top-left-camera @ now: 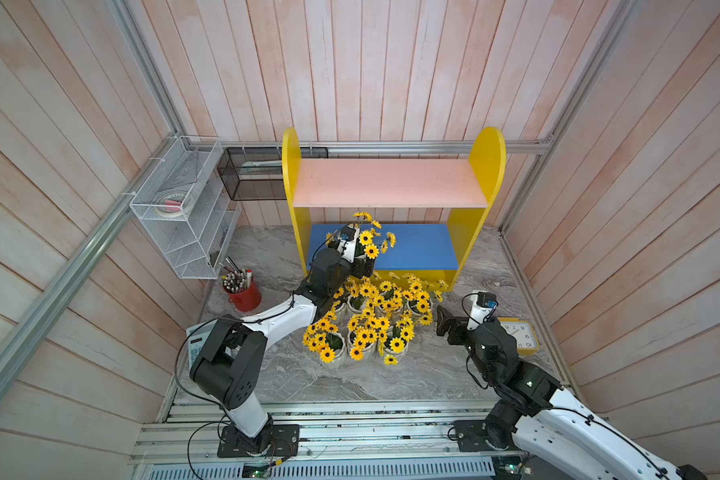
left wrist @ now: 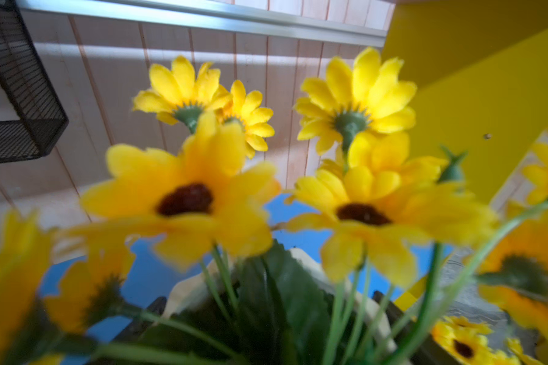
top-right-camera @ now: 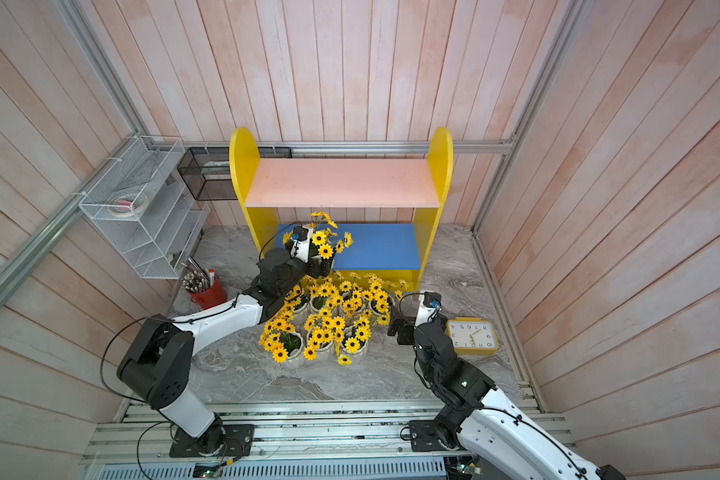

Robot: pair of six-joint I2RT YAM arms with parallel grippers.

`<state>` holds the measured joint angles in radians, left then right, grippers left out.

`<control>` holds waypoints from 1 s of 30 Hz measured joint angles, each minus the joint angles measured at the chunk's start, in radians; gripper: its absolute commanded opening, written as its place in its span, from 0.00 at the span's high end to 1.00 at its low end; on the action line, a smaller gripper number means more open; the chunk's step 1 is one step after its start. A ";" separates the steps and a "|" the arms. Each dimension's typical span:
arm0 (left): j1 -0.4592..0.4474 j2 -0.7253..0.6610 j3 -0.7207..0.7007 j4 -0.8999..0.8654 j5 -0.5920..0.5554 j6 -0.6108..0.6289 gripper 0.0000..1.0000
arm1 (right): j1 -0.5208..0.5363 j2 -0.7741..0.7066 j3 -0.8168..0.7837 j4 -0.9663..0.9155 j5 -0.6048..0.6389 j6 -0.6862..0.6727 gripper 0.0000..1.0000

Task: Take the sunflower pots off the shelves
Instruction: Pick up the sunflower pot from the shelf.

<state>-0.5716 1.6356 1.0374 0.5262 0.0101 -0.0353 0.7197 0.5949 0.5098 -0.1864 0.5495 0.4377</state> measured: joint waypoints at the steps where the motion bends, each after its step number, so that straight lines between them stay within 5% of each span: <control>1: -0.016 -0.019 -0.008 -0.003 0.000 0.002 1.00 | -0.021 0.000 0.005 0.001 -0.008 0.000 0.02; 10: -0.217 -0.196 -0.080 -0.035 -0.059 0.017 1.00 | -0.287 -0.002 0.043 -0.009 -0.134 0.003 0.02; 19: -0.596 -0.241 -0.131 -0.049 -0.223 0.070 1.00 | -0.689 0.069 0.200 -0.013 -0.432 -0.002 0.02; 24: -0.738 -0.158 -0.175 0.035 -0.348 0.049 1.00 | -0.802 0.078 0.259 -0.009 -0.549 -0.001 0.02; 30: -0.872 0.090 -0.196 0.268 -0.488 0.065 1.00 | -0.821 0.077 0.291 0.001 -0.621 0.003 0.02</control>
<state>-1.4433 1.7252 0.8410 0.7944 -0.4782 0.0296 -0.1013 0.6724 0.8005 -0.1856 -0.0715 0.4408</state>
